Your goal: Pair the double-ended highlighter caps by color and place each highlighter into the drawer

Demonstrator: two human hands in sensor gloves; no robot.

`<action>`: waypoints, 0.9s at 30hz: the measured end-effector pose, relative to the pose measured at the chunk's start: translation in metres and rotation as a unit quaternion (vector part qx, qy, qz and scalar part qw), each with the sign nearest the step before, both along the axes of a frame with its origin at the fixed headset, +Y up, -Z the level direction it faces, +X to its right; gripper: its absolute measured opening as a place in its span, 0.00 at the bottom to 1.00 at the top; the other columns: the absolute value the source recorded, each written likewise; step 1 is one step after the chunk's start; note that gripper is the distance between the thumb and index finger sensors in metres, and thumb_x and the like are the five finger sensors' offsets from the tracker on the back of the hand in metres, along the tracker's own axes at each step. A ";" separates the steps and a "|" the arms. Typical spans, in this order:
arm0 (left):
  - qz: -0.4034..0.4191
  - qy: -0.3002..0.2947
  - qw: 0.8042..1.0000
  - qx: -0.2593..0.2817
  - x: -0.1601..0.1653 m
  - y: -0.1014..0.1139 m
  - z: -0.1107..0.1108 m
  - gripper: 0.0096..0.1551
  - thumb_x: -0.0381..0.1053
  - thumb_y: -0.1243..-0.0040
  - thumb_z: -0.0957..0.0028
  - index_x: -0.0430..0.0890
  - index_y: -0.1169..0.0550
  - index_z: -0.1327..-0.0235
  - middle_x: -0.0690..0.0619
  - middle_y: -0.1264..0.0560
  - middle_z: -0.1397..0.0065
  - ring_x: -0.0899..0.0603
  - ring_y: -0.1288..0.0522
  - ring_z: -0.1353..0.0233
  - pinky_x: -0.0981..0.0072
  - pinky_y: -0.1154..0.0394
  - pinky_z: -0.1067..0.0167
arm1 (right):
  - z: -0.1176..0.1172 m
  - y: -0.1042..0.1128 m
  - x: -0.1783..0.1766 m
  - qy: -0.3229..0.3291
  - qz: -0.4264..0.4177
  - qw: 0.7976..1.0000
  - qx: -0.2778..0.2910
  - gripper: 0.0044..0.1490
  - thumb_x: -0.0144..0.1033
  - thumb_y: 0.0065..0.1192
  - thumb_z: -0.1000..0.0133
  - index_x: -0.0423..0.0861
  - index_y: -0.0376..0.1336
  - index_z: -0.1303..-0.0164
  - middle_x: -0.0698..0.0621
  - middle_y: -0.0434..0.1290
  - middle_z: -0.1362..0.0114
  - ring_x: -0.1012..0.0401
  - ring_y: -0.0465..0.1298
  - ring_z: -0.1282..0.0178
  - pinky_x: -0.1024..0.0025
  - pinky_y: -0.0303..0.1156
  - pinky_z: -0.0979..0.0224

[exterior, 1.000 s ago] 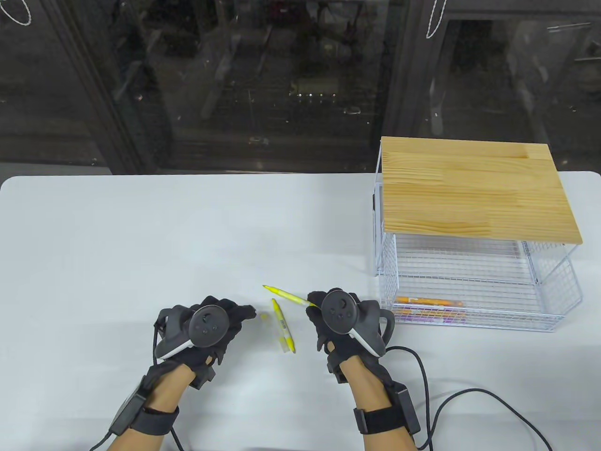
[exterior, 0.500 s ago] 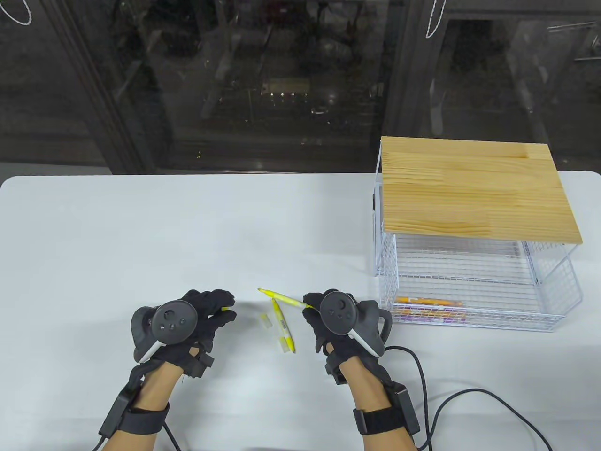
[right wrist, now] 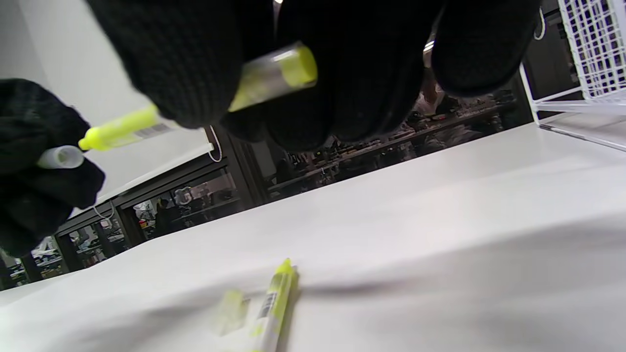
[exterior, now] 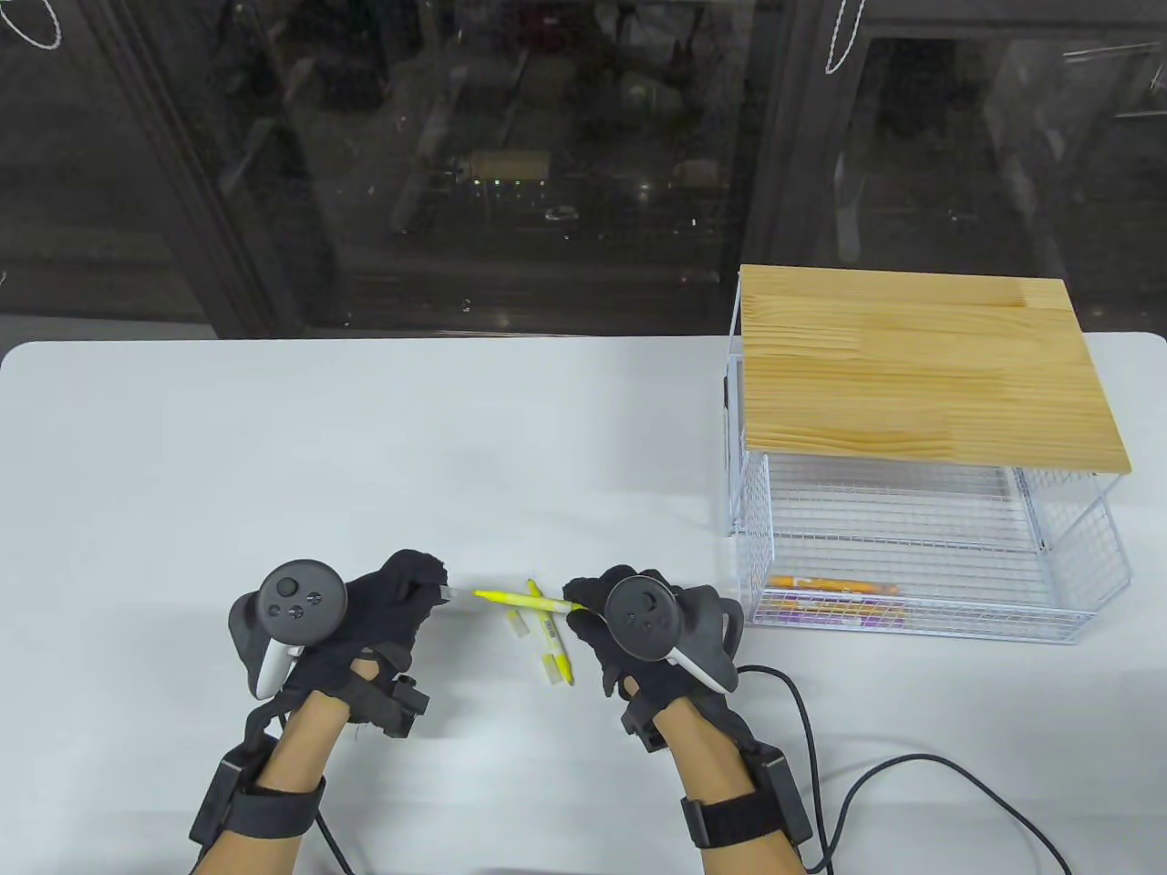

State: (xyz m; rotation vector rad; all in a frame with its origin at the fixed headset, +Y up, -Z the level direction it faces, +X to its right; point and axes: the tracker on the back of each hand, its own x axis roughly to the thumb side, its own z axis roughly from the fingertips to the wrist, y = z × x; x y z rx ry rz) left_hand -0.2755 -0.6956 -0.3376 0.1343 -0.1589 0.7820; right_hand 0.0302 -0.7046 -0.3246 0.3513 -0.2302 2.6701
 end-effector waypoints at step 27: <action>-0.073 -0.058 0.996 -0.001 0.022 -0.002 0.004 0.22 0.51 0.34 0.59 0.57 0.14 0.50 0.51 0.09 0.56 0.41 0.13 0.56 0.40 0.19 0.54 | 0.005 0.004 -0.007 0.017 0.025 0.998 0.049 0.26 0.47 0.72 0.54 0.61 0.75 0.44 0.54 0.79 0.40 0.52 0.78 0.42 0.45 0.71 0.33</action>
